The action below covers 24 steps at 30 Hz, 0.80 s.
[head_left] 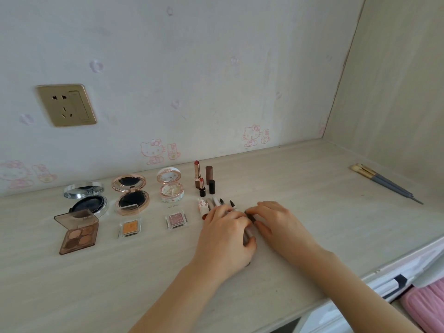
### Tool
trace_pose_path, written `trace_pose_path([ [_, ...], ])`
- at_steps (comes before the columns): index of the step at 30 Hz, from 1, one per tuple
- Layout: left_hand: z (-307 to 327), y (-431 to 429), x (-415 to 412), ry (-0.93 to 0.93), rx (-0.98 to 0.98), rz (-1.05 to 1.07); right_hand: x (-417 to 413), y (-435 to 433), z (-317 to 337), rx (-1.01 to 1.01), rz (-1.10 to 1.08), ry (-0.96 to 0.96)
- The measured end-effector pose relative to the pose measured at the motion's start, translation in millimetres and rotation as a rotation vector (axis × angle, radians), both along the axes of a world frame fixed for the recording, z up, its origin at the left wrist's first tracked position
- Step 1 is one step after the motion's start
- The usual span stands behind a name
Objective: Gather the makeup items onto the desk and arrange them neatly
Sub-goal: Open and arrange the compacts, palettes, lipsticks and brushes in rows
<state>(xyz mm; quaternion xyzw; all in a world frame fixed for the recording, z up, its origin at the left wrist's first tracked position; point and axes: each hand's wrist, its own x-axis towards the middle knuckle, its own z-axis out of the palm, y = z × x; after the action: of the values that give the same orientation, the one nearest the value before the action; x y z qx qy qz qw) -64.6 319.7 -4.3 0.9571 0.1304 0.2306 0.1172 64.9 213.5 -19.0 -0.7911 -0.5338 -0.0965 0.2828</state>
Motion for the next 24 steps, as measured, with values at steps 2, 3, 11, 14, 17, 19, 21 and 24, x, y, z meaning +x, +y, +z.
trace_pose_path([
  [2, 0.4, 1.7, -1.0, 0.006, -0.008, -0.002, -1.5, 2.8, 0.7, 0.002, 0.023, 0.026],
  [3, 0.2, 2.6, -1.2, 0.006, -0.014, -0.004, -2.0, 3.0, 0.3, 0.007, 0.027, 0.032],
  [11, 1.8, 2.0, -2.3, -0.003, -0.024, -0.021, -7.9, -6.4, 0.6, 0.035, 0.024, 0.035],
  [14, 2.4, 2.7, -2.9, -0.003, -0.032, -0.025, -7.1, -12.8, 0.6, 0.034, -0.001, 0.038],
  [17, 5.2, 0.2, -3.0, -0.012, -0.046, -0.031, -5.1, -25.9, 1.6, 0.031, -0.045, 0.032],
  [19, 6.0, -3.8, -2.8, -0.025, -0.076, -0.027, -2.3, -39.1, 2.9, 0.006, -0.083, 0.028],
  [21, 7.3, -8.6, -1.2, -0.024, -0.116, -0.034, 2.3, -54.5, 4.5, -0.043, -0.132, 0.024],
  [24, 15.1, -17.4, 6.7, 0.009, -0.088, -0.083, 12.1, -79.6, 9.0, -0.1, -0.192, 0.002],
])
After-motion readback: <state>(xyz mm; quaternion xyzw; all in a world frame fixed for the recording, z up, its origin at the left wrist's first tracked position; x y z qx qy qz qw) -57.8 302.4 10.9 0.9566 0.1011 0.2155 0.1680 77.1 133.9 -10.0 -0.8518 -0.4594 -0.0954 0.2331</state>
